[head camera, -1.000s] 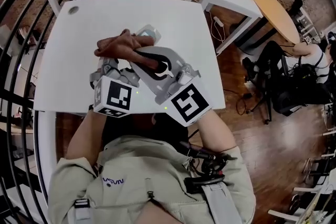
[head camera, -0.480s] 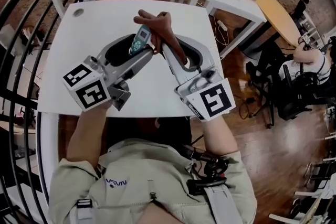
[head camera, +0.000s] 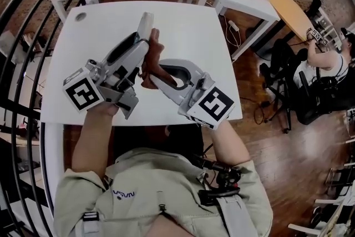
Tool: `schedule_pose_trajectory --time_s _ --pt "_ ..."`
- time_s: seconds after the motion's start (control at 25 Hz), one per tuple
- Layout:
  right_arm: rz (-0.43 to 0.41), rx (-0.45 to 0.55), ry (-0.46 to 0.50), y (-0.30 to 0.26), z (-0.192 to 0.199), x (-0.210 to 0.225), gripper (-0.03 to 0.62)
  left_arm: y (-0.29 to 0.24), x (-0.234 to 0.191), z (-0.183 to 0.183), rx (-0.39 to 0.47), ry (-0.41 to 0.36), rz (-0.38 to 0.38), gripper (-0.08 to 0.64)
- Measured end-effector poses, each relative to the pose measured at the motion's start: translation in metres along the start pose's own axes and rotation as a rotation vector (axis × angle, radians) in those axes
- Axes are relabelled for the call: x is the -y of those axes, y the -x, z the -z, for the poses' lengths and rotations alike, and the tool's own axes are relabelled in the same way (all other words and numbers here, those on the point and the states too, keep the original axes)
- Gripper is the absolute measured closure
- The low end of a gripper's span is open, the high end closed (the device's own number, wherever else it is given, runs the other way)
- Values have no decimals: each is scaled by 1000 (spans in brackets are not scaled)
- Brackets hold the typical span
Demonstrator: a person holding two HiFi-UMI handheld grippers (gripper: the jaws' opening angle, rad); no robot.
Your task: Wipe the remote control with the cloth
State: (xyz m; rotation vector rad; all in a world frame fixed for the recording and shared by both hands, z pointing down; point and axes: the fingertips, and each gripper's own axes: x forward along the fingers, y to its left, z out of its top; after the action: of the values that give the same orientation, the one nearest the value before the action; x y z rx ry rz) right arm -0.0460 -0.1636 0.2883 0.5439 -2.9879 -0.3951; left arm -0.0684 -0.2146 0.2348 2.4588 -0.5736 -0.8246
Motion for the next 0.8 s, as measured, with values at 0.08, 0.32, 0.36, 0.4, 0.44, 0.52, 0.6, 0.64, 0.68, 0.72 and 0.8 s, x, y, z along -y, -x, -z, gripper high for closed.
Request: schedule_pose_trajectory --time_s 0.08,0.32,0.36,0.4,0.44,0.52,0.6,0.64,0.68,0.72,0.8 --pt "-24 -55 24 -4 9 -4 528 -2 4 -3 10 11 18 272" --pt "360 87 -109 36 -26 92 526 -5 9 18 -69 -15 16 272" --pt "363 85 -99 35 -27 95 526 -9 12 24 -85 -12 26 272" --pt "346 73 -83 32 -27 93 528 -13 15 29 -98 -8 35 272" --pt "314 53 -63 26 -24 87 528 -16 16 32 -105 -7 39 272" --pt "228 10 -32 14 -14 66 526 -17 14 30 -99 -14 28 272" --pt "123 -25 -25 4 -1 39 526 -14 6 20 -76 -31 -5 272" --pt "72 -43 -26 -1 6 26 526 -12 1 16 -63 -37 -25 272" --pt "26 -63 -27 -4 14 15 526 -11 -6 13 -53 -41 -47 272" --pt "-10 -83 -29 -7 21 6 526 -10 -13 11 -47 -44 -71 272" --pt "-29 -107 -33 -9 29 1 526 -8 -24 9 -46 -74 -123 272"
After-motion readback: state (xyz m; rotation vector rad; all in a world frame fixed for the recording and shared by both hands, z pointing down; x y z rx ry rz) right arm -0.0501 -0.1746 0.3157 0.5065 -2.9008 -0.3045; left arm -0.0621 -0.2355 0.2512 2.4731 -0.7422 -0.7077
